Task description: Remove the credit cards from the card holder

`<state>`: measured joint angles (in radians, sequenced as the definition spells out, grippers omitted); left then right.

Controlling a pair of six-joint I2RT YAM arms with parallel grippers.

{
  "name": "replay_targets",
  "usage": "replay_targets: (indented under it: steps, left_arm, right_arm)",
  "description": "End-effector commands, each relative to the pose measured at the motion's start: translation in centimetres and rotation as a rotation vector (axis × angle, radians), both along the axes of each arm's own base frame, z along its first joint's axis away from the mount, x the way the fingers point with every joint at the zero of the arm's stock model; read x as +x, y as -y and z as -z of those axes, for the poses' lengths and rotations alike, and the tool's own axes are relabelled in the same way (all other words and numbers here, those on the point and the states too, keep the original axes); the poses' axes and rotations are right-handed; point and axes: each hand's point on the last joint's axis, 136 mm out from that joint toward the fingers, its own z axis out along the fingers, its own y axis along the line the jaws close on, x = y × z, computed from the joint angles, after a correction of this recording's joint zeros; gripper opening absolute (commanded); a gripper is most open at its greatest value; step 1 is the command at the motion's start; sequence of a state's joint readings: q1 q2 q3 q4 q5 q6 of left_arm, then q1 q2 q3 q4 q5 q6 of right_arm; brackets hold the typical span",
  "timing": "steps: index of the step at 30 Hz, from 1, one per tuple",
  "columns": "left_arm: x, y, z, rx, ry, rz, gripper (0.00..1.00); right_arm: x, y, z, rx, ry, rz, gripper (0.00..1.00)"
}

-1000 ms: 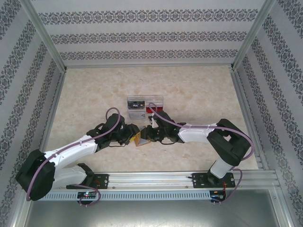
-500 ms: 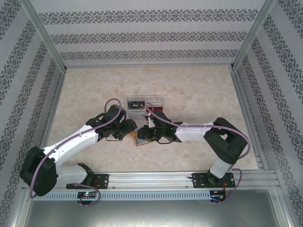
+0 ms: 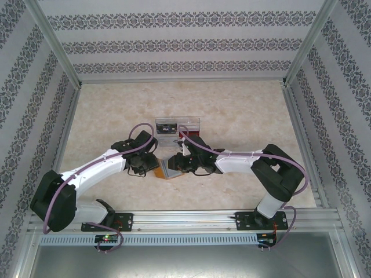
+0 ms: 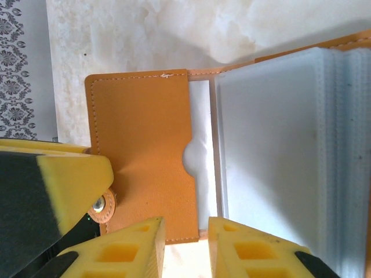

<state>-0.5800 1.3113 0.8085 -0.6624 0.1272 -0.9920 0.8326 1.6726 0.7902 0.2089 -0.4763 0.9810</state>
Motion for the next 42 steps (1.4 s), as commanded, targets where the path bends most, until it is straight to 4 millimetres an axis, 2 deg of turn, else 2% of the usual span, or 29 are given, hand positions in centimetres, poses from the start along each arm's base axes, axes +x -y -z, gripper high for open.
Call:
replay_targets:
  steps: [1,9,13,17,34,42]
  left_arm:
    - [-1.2,-2.3,1.0,0.102,-0.042,0.014,0.34]
    - [-2.0,-3.3,3.5,0.17,-0.091,0.041,0.23]
    - [-1.9,-3.3,4.1,0.185,-0.099,0.075,0.19]
    - [-1.7,-3.5,4.5,0.213,-0.1,0.104,0.16]
    - [-1.3,-2.9,4.7,0.196,-0.094,0.118,0.15]
    - [-1.3,-2.9,4.8,0.194,-0.097,0.118,0.15]
  right_arm:
    - [0.7,1.4,-1.1,-0.021,0.057,0.015,0.3]
    - [1.5,5.3,-0.2,-0.123,0.077,0.046,0.34]
    - [1.8,6.0,0.4,-0.122,0.051,0.041,0.34]
    - [1.9,5.6,1.1,-0.11,0.025,0.016,0.33]
    - [2.2,3.2,2.5,-0.062,-0.034,-0.032,0.3]
    - [2.1,3.3,2.6,-0.062,-0.037,-0.031,0.17]
